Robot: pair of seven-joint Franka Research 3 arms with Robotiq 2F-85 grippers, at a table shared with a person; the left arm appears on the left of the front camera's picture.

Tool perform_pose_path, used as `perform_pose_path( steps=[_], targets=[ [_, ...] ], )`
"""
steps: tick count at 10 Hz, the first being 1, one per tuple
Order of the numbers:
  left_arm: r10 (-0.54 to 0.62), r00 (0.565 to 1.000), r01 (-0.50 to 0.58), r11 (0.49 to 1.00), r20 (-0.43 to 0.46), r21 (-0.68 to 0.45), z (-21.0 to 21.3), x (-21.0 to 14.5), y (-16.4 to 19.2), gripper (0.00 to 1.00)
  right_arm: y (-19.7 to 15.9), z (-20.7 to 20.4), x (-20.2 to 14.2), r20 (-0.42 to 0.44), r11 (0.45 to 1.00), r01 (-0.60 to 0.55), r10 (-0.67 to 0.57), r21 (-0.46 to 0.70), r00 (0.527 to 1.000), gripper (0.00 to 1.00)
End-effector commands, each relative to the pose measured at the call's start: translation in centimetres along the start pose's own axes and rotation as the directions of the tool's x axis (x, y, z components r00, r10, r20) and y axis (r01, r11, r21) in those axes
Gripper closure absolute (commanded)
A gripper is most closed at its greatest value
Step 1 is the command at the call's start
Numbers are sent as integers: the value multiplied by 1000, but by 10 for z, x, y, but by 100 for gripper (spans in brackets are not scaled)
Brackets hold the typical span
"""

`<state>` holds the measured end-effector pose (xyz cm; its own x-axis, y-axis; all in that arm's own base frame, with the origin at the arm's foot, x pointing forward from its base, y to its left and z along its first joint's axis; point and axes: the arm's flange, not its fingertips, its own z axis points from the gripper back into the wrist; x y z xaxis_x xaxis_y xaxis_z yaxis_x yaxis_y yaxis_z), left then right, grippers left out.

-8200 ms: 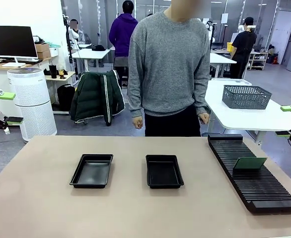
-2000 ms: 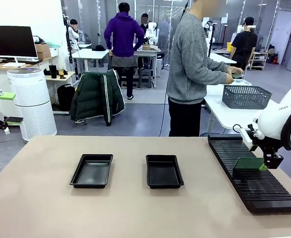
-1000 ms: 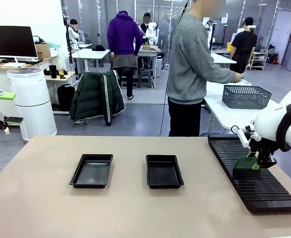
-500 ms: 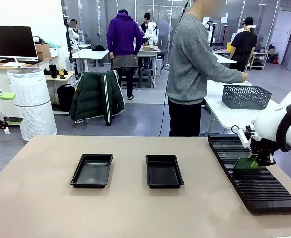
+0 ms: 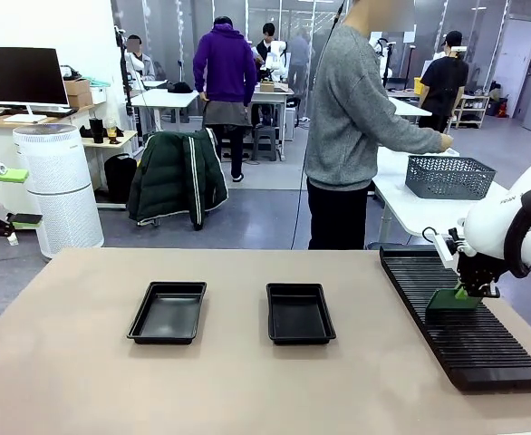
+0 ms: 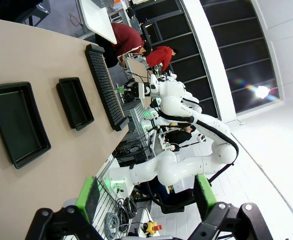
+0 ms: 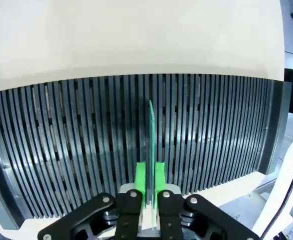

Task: Inspect and transfer BCBs to ESD trays.
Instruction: Pick up the Blank PCB from the PCB Rack and place it in the left ESD tray.

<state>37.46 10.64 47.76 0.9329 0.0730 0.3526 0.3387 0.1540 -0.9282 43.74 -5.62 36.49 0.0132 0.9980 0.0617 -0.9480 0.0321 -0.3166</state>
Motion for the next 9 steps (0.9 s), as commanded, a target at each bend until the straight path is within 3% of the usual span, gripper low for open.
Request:
perform_pose_path(
  steps=[1,9],
  targets=[
    [-2,1000,2,1000,1,-1,0,0,-1,0,1,-9,-6,-1,1000,-14,14,4,1000,100],
    [-2,1000,2,1000,1,-1,0,0,-1,0,0,0,0,-3,1000,-7,7,0,1000,98]
  ],
)
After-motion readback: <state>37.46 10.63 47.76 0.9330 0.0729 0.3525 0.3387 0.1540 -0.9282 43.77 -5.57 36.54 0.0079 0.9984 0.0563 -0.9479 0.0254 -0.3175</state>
